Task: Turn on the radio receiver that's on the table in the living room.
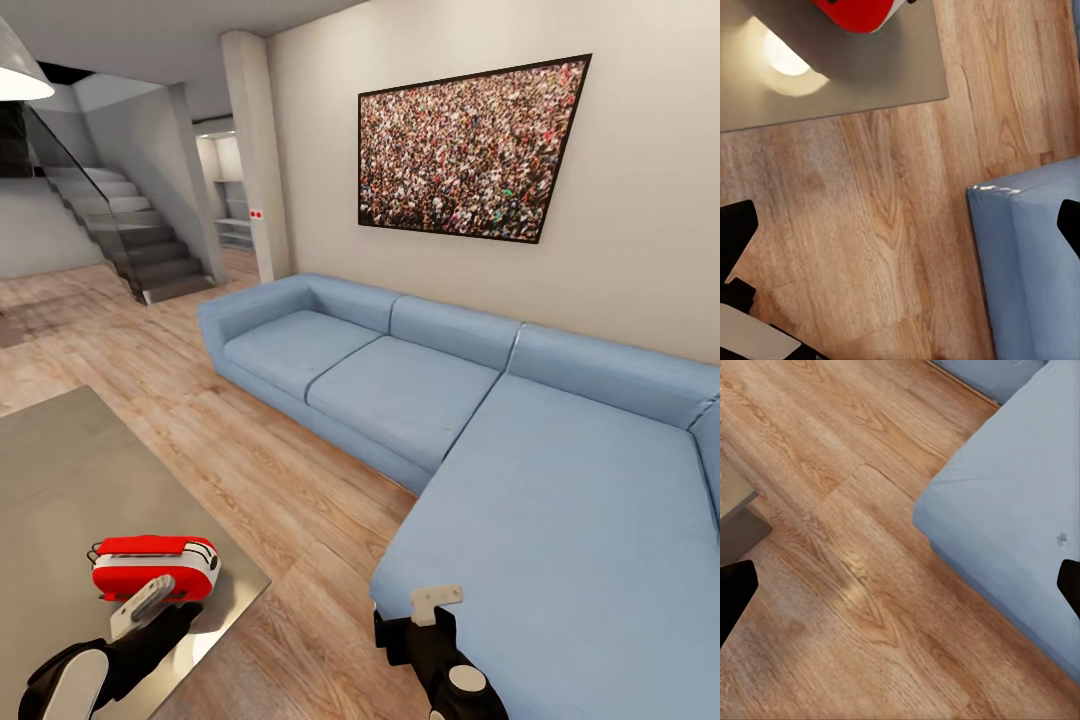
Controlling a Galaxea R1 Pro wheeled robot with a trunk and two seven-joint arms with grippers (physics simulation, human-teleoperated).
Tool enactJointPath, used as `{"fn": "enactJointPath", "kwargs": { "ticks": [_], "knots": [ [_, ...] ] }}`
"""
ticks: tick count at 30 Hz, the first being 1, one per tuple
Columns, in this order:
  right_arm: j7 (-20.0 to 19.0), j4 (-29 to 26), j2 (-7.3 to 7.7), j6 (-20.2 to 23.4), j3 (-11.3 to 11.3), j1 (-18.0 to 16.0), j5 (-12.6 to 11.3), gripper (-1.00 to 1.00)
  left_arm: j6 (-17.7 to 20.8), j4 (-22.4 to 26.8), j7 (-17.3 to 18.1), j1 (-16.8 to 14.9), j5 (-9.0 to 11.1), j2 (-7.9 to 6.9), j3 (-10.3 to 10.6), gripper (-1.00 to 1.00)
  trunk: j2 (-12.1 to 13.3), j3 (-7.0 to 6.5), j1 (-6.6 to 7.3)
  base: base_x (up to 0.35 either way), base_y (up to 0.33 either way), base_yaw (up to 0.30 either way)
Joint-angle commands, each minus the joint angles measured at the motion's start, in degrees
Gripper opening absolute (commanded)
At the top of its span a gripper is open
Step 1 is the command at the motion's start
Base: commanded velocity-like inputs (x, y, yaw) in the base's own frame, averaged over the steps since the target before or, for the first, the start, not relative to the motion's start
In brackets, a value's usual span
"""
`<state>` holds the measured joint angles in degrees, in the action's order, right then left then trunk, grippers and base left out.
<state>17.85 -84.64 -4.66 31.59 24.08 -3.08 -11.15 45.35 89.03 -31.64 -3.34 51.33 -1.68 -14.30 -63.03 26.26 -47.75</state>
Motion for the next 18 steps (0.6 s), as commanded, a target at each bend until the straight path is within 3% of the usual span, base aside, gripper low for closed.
{"fn": "enactJointPath", "kwargs": {
  "ticks": [1,18],
  "knots": [
    [-0.04,0.0,0.0,0.02,0.0,0.0,0.0,1.0,0.0,0.0,0.0,0.0,0.0,0.0,0.02,1.0,0.0,0.03,0.0,0.0,0.0,0.0],
    [-0.1,0.0,0.0,0.14,0.0,0.0,-0.01,1.0,0.09,0.0,0.0,0.0,0.0,0.0,0.09,1.0,0.0,0.6,0.0,0.0,0.0,0.0]
  ]
}}
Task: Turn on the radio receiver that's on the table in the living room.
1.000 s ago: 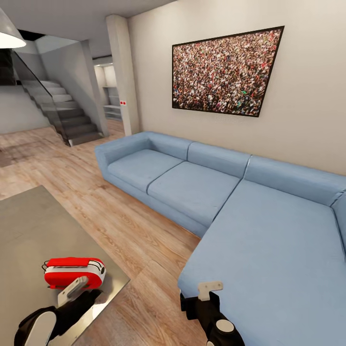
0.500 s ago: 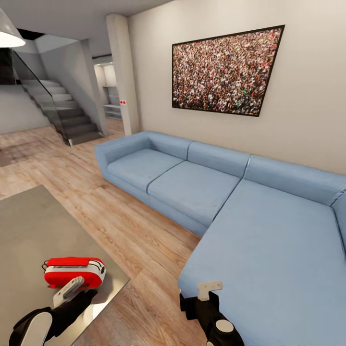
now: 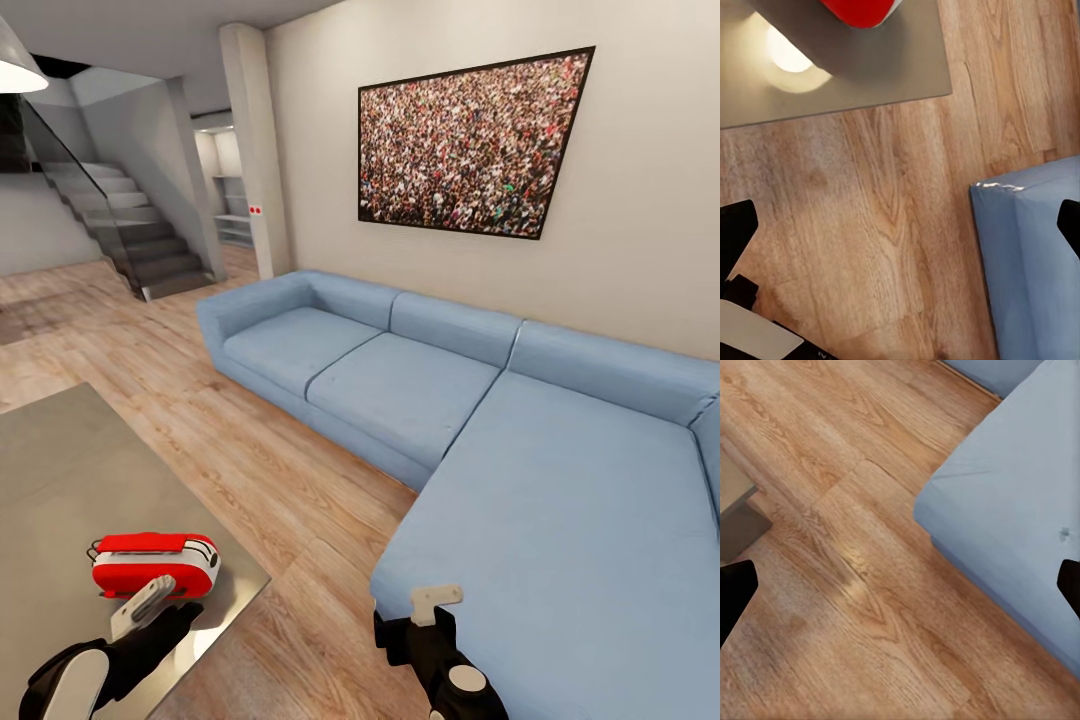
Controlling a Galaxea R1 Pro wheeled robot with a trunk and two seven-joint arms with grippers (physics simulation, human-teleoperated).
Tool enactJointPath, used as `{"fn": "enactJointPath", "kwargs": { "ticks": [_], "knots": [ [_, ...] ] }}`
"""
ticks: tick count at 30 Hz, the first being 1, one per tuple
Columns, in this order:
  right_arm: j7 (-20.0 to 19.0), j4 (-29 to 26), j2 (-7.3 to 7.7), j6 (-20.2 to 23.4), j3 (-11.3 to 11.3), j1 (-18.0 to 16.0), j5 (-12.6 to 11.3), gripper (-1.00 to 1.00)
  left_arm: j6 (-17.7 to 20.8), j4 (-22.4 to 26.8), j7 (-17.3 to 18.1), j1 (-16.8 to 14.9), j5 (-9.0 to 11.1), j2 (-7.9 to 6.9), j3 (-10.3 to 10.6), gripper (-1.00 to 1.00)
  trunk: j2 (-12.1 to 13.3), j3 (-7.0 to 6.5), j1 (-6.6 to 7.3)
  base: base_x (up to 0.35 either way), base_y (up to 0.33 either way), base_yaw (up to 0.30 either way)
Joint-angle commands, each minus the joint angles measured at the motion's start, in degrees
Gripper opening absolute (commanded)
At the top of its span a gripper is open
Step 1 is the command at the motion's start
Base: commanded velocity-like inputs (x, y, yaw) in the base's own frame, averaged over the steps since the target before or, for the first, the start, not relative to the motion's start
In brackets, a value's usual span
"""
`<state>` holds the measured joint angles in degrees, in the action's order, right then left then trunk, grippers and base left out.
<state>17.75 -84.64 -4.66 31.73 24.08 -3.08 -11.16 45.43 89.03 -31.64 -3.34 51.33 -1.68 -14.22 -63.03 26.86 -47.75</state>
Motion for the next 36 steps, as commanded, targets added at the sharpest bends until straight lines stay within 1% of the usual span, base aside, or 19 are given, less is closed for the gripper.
{"fn": "enactJointPath", "kwargs": {
  "ticks": [1,9,23,36],
  "knots": [
    [0.0,0.0,0.0,0.0,0.0,0.0,0.0,1.0,0.0,0.0,-0.01,0.0,-0.02,0.0,0.03,1.0,0.0,0.0,0.0,0.0,0.0,0.0],
    [-0.06,0.0,0.0,0.0,0.0,0.0,0.0,1.0,0.01,0.0,0.0,0.0,-0.16,-0.07,0.0,1.0,0.0,0.0,0.0,0.017,0.0,0.0],
    [-0.08,0.0,0.0,0.09,0.03,0.0,0.0,1.0,0.16,0.0,-0.26,0.0,-0.35,-0.08,0.14,1.0,0.0,0.0,0.0,0.3,0.0,0.0],
    [-0.09,0.0,0.0,0.09,0.01,0.0,0.0,1.0,0.07,0.0,-0.23,0.0,-0.31,-0.12,0.15,1.0,0.0,0.0,0.0,0.024,0.0,0.0]
  ]
}}
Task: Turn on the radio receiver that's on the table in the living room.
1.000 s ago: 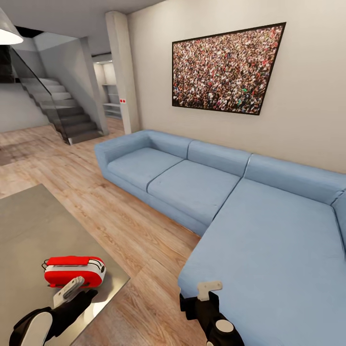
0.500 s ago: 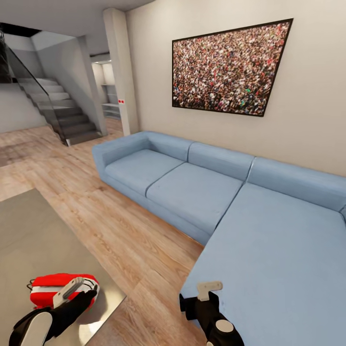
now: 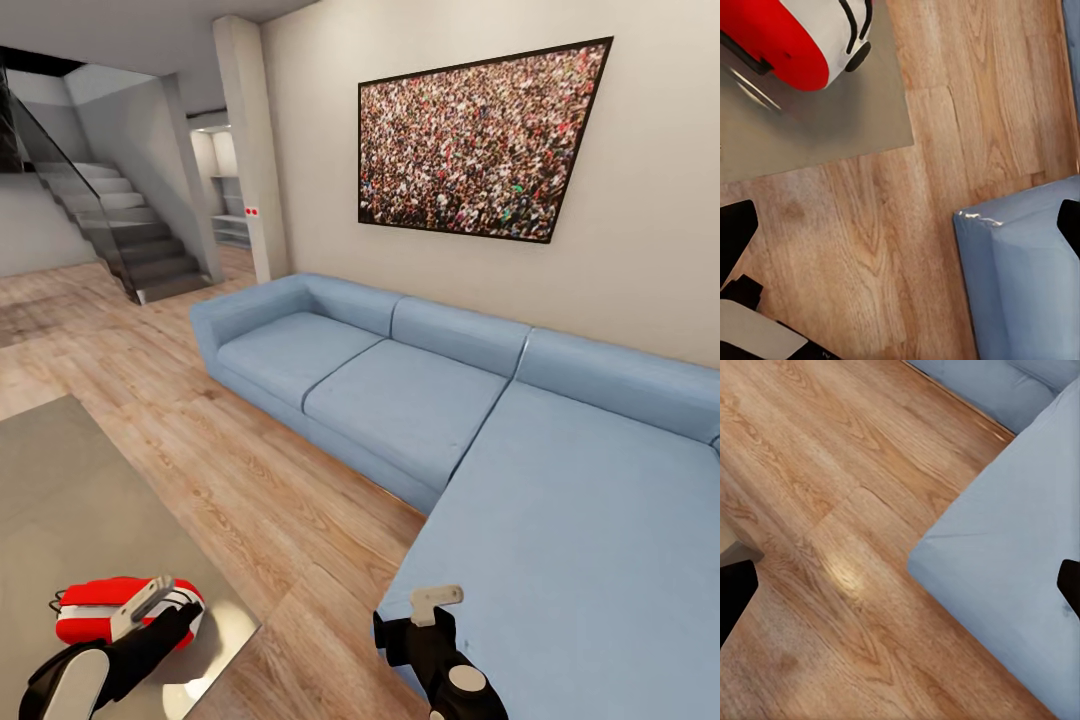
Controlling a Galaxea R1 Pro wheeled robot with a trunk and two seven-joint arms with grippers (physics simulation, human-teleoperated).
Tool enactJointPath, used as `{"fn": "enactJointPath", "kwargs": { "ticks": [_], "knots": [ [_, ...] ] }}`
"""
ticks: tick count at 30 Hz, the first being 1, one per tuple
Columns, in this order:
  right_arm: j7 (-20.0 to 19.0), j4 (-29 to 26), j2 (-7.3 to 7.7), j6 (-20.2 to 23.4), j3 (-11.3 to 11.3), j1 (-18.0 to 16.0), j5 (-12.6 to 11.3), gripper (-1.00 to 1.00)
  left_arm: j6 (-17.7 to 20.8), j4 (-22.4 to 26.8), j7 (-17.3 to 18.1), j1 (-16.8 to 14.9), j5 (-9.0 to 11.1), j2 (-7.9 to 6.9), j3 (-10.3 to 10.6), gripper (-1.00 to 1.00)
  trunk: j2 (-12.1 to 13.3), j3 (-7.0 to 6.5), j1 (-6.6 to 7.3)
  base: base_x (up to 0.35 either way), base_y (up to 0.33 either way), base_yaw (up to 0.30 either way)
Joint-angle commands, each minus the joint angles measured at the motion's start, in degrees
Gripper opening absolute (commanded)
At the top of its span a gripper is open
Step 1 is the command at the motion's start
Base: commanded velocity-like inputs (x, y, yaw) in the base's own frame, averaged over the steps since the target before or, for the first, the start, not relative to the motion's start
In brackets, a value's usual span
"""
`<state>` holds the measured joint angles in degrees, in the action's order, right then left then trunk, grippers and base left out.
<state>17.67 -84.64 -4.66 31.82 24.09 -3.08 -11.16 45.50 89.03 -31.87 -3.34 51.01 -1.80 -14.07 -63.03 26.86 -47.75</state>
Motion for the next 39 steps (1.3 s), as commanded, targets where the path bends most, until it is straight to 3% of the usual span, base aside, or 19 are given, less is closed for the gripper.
{"fn": "enactJointPath", "kwargs": {
  "ticks": [1,6,10,13,14,26,31,33,34,36,37,39],
  "knots": [
    [0.0,0.0,0.0,0.0,0.0,0.0,0.0,1.0,-0.07,0.0,0.05,0.0,0.03,-0.02,-0.08,1.0,0.0,0.0,0.0,0.0,0.0,0.0],
    [0.0,0.04,0.0,0.0,0.01,0.0,-0.06,1.0,-1.26,0.01,0.29,-0.02,0.05,-1.27,-2.16,1.0,0.0,0.0,0.0,0.0,0.0,0.0],
    [0.0,0.08,0.0,0.0,0.0,0.0,-0.13,1.0,-6.08,0.08,0.25,-0.17,0.06,-3.29,-2.62,1.0,0.0,0.0,0.0,0.0,0.0,0.0],
    [0.08,0.03,0.0,-0.1,0.0,0.0,0.0,1.0,-7.72,0.06,0.32,-1.22,0.27,-8.1,-2.63,1.0,0.0,0.0,0.0,0.0,0.0,0.0],
    [0.08,0.06,0.0,-0.14,0.03,0.0,-0.04,1.0,-7.76,0.06,0.32,-1.55,0.3,-8.36,-2.63,1.0,0.0,0.0,0.0,0.0,0.0,0.0],
    [0.09,0.13,-0.18,-0.18,0.0,0.0,-0.32,1.0,-7.65,0.0,0.21,-6.01,0.62,-8.39,-2.63,1.0,0.0,0.0,0.0,0.0,0.0,0.0],
    [0.09,0.24,-0.49,-0.11,0.02,0.0,-0.27,1.0,-3.02,0.0,-0.05,-8.4,0.8,-7.94,-2.59,1.0,0.0,0.0,0.0,0.0,0.0,0.0],
    [0.09,0.26,-0.51,-0.1,0.01,0.0,-0.27,1.0,-1.63,0.0,-0.37,-8.95,2.68,-8.07,-2.75,1.0,0.0,0.0,0.0,0.0,0.0,0.0],
    [0.09,0.26,-0.52,-0.09,0.01,0.0,-0.27,1.0,-1.38,0.0,-0.76,-9.05,3.87,-8.2,-3.15,1.0,0.0,0.0,0.0,0.0,0.0,0.0],
    [0.09,0.26,-0.52,-0.03,0.0,0.0,-0.26,1.0,-0.97,0.0,-2.18,-9.17,6.67,-8.37,-6.25,1.0,0.0,0.0,0.0,0.0,0.0,0.0],
    [0.09,0.26,-0.53,0.0,0.0,0.0,-0.3,1.0,-0.66,-0.16,-3.59,-9.22,8.81,-8.39,-11.66,1.0,0.0,0.0,0.0,0.0,0.0,0.0],
    [0.09,0.26,-0.53,0.0,0.0,0.0,-0.33,1.0,-0.59,-0.22,-3.72,-9.23,9.06,-8.46,-13.71,1.0,0.0,0.0,0.0,0.0,0.0,0.0]
  ]
}}
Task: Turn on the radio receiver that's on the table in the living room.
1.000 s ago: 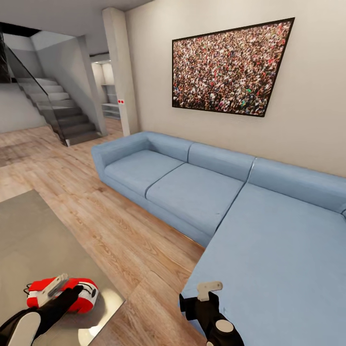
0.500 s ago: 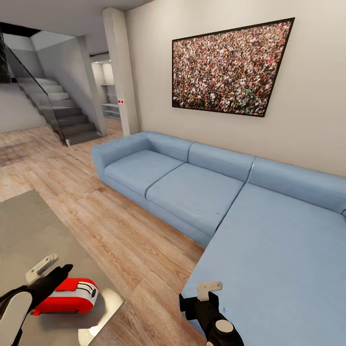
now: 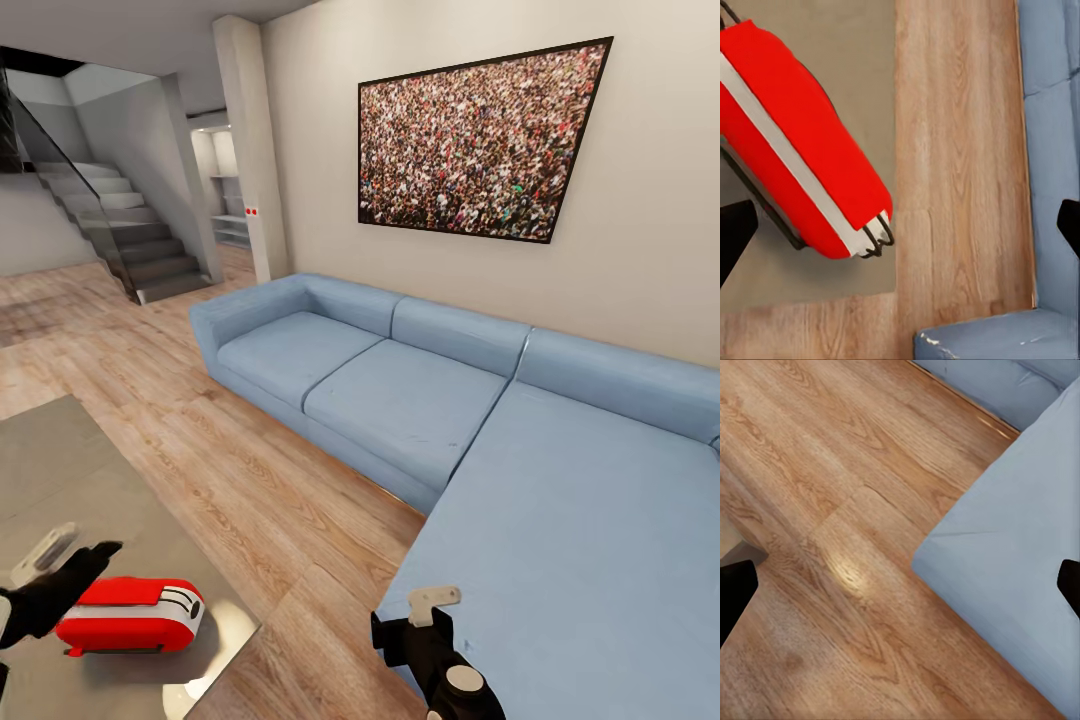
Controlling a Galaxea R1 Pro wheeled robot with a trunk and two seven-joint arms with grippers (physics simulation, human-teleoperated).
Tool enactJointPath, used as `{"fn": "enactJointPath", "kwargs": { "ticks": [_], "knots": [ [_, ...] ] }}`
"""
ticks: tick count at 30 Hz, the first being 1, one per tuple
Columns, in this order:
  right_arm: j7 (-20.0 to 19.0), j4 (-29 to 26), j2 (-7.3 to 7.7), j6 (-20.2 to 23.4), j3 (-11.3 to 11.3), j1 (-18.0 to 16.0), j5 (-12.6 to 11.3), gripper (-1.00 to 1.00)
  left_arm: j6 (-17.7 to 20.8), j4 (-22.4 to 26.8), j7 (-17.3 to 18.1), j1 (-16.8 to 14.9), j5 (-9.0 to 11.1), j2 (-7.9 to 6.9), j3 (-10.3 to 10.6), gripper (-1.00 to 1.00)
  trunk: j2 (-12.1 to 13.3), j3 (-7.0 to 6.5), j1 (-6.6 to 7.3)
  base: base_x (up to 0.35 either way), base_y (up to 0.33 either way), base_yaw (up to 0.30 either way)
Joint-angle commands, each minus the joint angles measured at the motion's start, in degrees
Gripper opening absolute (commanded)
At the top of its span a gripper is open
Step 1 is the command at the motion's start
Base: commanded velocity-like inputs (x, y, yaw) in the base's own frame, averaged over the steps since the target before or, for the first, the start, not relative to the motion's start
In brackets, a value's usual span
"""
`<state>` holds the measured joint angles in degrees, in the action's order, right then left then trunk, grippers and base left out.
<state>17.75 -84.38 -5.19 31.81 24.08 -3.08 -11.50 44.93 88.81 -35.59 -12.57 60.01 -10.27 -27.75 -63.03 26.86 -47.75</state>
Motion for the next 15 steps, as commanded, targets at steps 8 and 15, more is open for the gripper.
{"fn": "enactJointPath", "kwargs": {
  "ticks": [8,15],
  "knots": [
    [0.0,0.1,0.0,0.0,0.0,0.0,-0.02,1.0,2.92,-0.1,0.08,0.0,0.09,-0.26,-7.42,1.0,0.0,0.0,0.0,0.0,0.0,0.0],
    [0.0,0.26,0.0,0.0,0.18,0.0,-0.02,1.0,4.16,-1.89,-0.16,-0.01,-0.13,-0.75,-7.93,1.0,0.0,0.0,0.0,0.0,0.0,0.0]
  ]
}}
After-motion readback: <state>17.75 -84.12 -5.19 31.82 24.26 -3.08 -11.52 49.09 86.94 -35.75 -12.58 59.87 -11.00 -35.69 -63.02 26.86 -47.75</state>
